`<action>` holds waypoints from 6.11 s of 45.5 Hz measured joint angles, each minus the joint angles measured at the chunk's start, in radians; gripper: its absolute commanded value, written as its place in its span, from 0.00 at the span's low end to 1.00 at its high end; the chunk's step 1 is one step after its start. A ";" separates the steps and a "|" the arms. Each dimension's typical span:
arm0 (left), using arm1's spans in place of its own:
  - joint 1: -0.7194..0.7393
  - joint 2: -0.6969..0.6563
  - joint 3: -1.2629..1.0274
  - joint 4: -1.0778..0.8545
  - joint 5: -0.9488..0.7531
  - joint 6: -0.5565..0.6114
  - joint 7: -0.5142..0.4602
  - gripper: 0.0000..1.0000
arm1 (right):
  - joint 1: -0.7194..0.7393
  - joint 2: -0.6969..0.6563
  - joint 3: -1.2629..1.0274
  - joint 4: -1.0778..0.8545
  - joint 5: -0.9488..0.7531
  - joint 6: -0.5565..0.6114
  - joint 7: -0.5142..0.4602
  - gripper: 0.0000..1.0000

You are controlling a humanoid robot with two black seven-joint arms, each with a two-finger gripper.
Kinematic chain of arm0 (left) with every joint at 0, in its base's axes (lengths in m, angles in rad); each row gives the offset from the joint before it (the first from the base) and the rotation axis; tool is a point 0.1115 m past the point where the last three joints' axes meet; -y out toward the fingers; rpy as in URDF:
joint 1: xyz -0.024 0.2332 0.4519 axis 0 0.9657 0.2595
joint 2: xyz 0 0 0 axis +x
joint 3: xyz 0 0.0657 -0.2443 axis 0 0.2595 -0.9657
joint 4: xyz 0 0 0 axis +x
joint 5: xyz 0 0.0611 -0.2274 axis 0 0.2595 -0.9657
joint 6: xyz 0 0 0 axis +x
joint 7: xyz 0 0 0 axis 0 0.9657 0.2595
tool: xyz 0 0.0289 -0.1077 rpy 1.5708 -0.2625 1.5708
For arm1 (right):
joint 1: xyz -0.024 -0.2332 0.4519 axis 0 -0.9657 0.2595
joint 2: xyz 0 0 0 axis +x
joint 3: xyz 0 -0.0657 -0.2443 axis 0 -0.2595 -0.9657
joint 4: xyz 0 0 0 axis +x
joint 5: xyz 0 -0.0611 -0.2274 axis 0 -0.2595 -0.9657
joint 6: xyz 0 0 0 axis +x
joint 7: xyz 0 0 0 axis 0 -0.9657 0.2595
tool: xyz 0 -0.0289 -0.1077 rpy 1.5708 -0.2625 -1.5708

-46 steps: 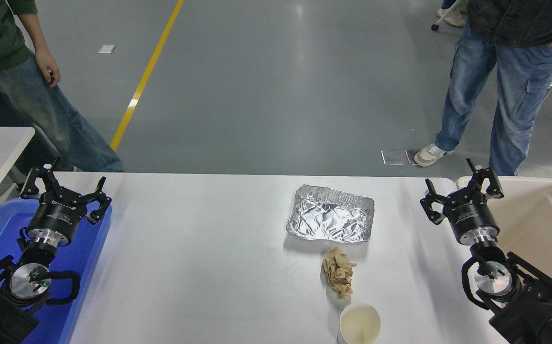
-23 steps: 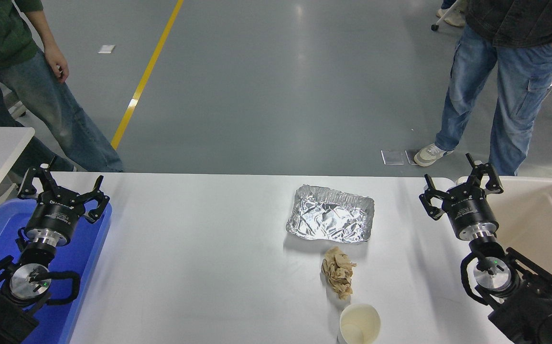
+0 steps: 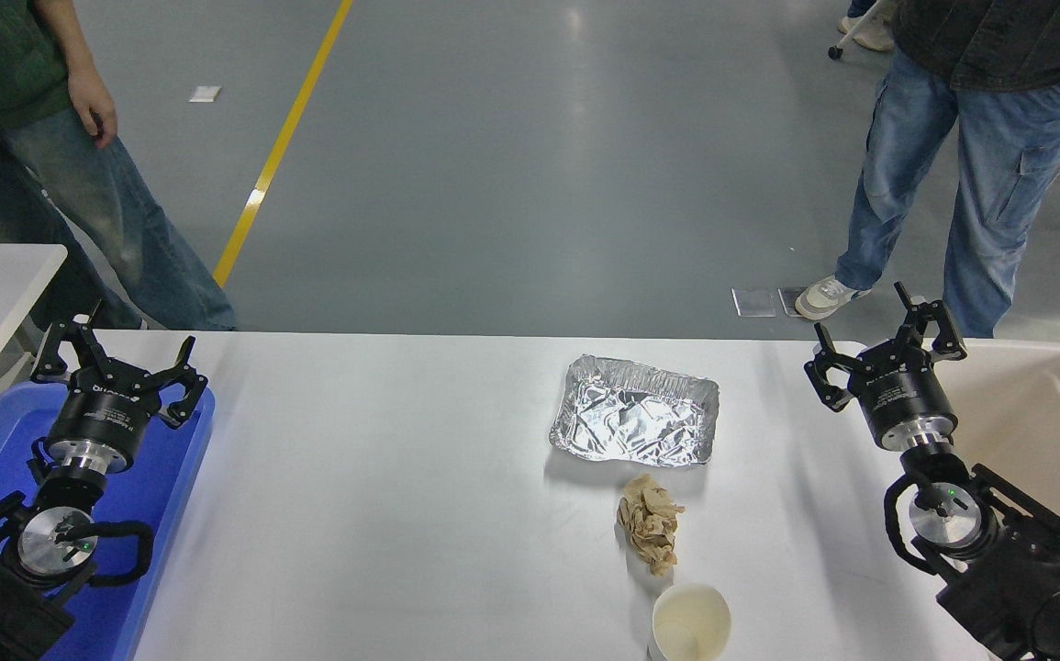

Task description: Clean the table surface

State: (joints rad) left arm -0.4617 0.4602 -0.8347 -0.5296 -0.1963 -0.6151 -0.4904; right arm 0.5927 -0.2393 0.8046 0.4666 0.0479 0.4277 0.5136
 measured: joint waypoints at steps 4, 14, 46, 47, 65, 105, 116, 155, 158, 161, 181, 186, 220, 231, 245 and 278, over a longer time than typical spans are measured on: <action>0.000 0.000 0.000 0.000 0.000 0.000 0.000 1.00 | 0.002 -0.004 -0.001 0.000 0.000 0.000 0.000 1.00; 0.000 0.000 0.000 0.000 0.000 0.000 0.000 1.00 | 0.005 -0.021 0.002 -0.005 0.002 0.000 0.001 1.00; -0.001 0.000 -0.001 0.000 0.001 -0.002 -0.001 1.00 | 0.028 -0.032 -0.025 -0.008 0.001 -0.001 0.000 1.00; -0.001 0.000 -0.001 0.000 0.001 -0.002 -0.001 1.00 | 0.029 -0.032 -0.027 -0.008 0.001 -0.001 0.000 1.00; -0.001 0.000 -0.001 -0.001 0.001 -0.003 -0.001 1.00 | 0.034 -0.038 -0.064 -0.010 -0.011 -0.001 -0.002 1.00; -0.002 0.000 -0.001 -0.001 0.002 -0.003 -0.001 1.00 | 0.066 -0.162 -0.142 0.254 -0.156 -0.174 -0.079 1.00; -0.002 0.000 -0.001 -0.001 0.002 -0.003 -0.001 1.00 | 0.056 -0.229 -0.144 0.431 -0.298 -0.243 -0.145 1.00; -0.001 0.000 -0.001 -0.001 0.002 -0.005 -0.001 1.00 | 0.064 -0.344 -0.352 0.767 -0.744 -0.331 -0.250 1.00; -0.001 0.000 -0.001 -0.001 0.001 -0.005 -0.001 1.00 | 0.069 -0.369 -0.372 0.805 -0.764 -0.332 -0.256 1.00; -0.001 0.000 -0.001 -0.001 0.001 -0.005 -0.001 1.00 | 0.074 -0.396 -0.391 0.841 -0.779 -0.332 -0.260 1.00; 0.000 0.000 -0.001 -0.001 0.001 -0.005 -0.001 1.00 | 0.096 -0.526 -0.458 1.016 -0.986 -0.291 -0.264 1.00; 0.000 0.000 -0.001 -0.001 0.002 -0.005 -0.001 1.00 | 0.108 -0.547 -0.480 1.042 -1.043 -0.252 -0.263 1.00; -0.001 0.000 -0.001 -0.001 0.002 -0.005 -0.001 1.00 | 0.174 -0.654 -0.622 1.112 -1.411 -0.194 -0.223 1.00; 0.000 0.000 -0.001 -0.001 0.002 -0.005 0.000 1.00 | 0.174 -0.669 -0.617 1.114 -1.391 -0.191 -0.207 1.00; 0.000 0.000 -0.001 -0.001 0.001 -0.005 -0.001 1.00 | 0.172 -0.698 -0.618 1.145 -1.423 -0.194 -0.205 1.00; 0.000 0.000 -0.001 -0.001 0.002 -0.005 -0.001 1.00 | 0.089 -0.691 -0.629 1.165 -1.620 -0.221 -0.355 1.00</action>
State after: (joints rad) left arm -0.4619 0.4602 -0.8360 -0.5304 -0.1948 -0.6198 -0.4909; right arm 0.6819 -0.9298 0.1758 1.6314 -1.5725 0.2071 0.1590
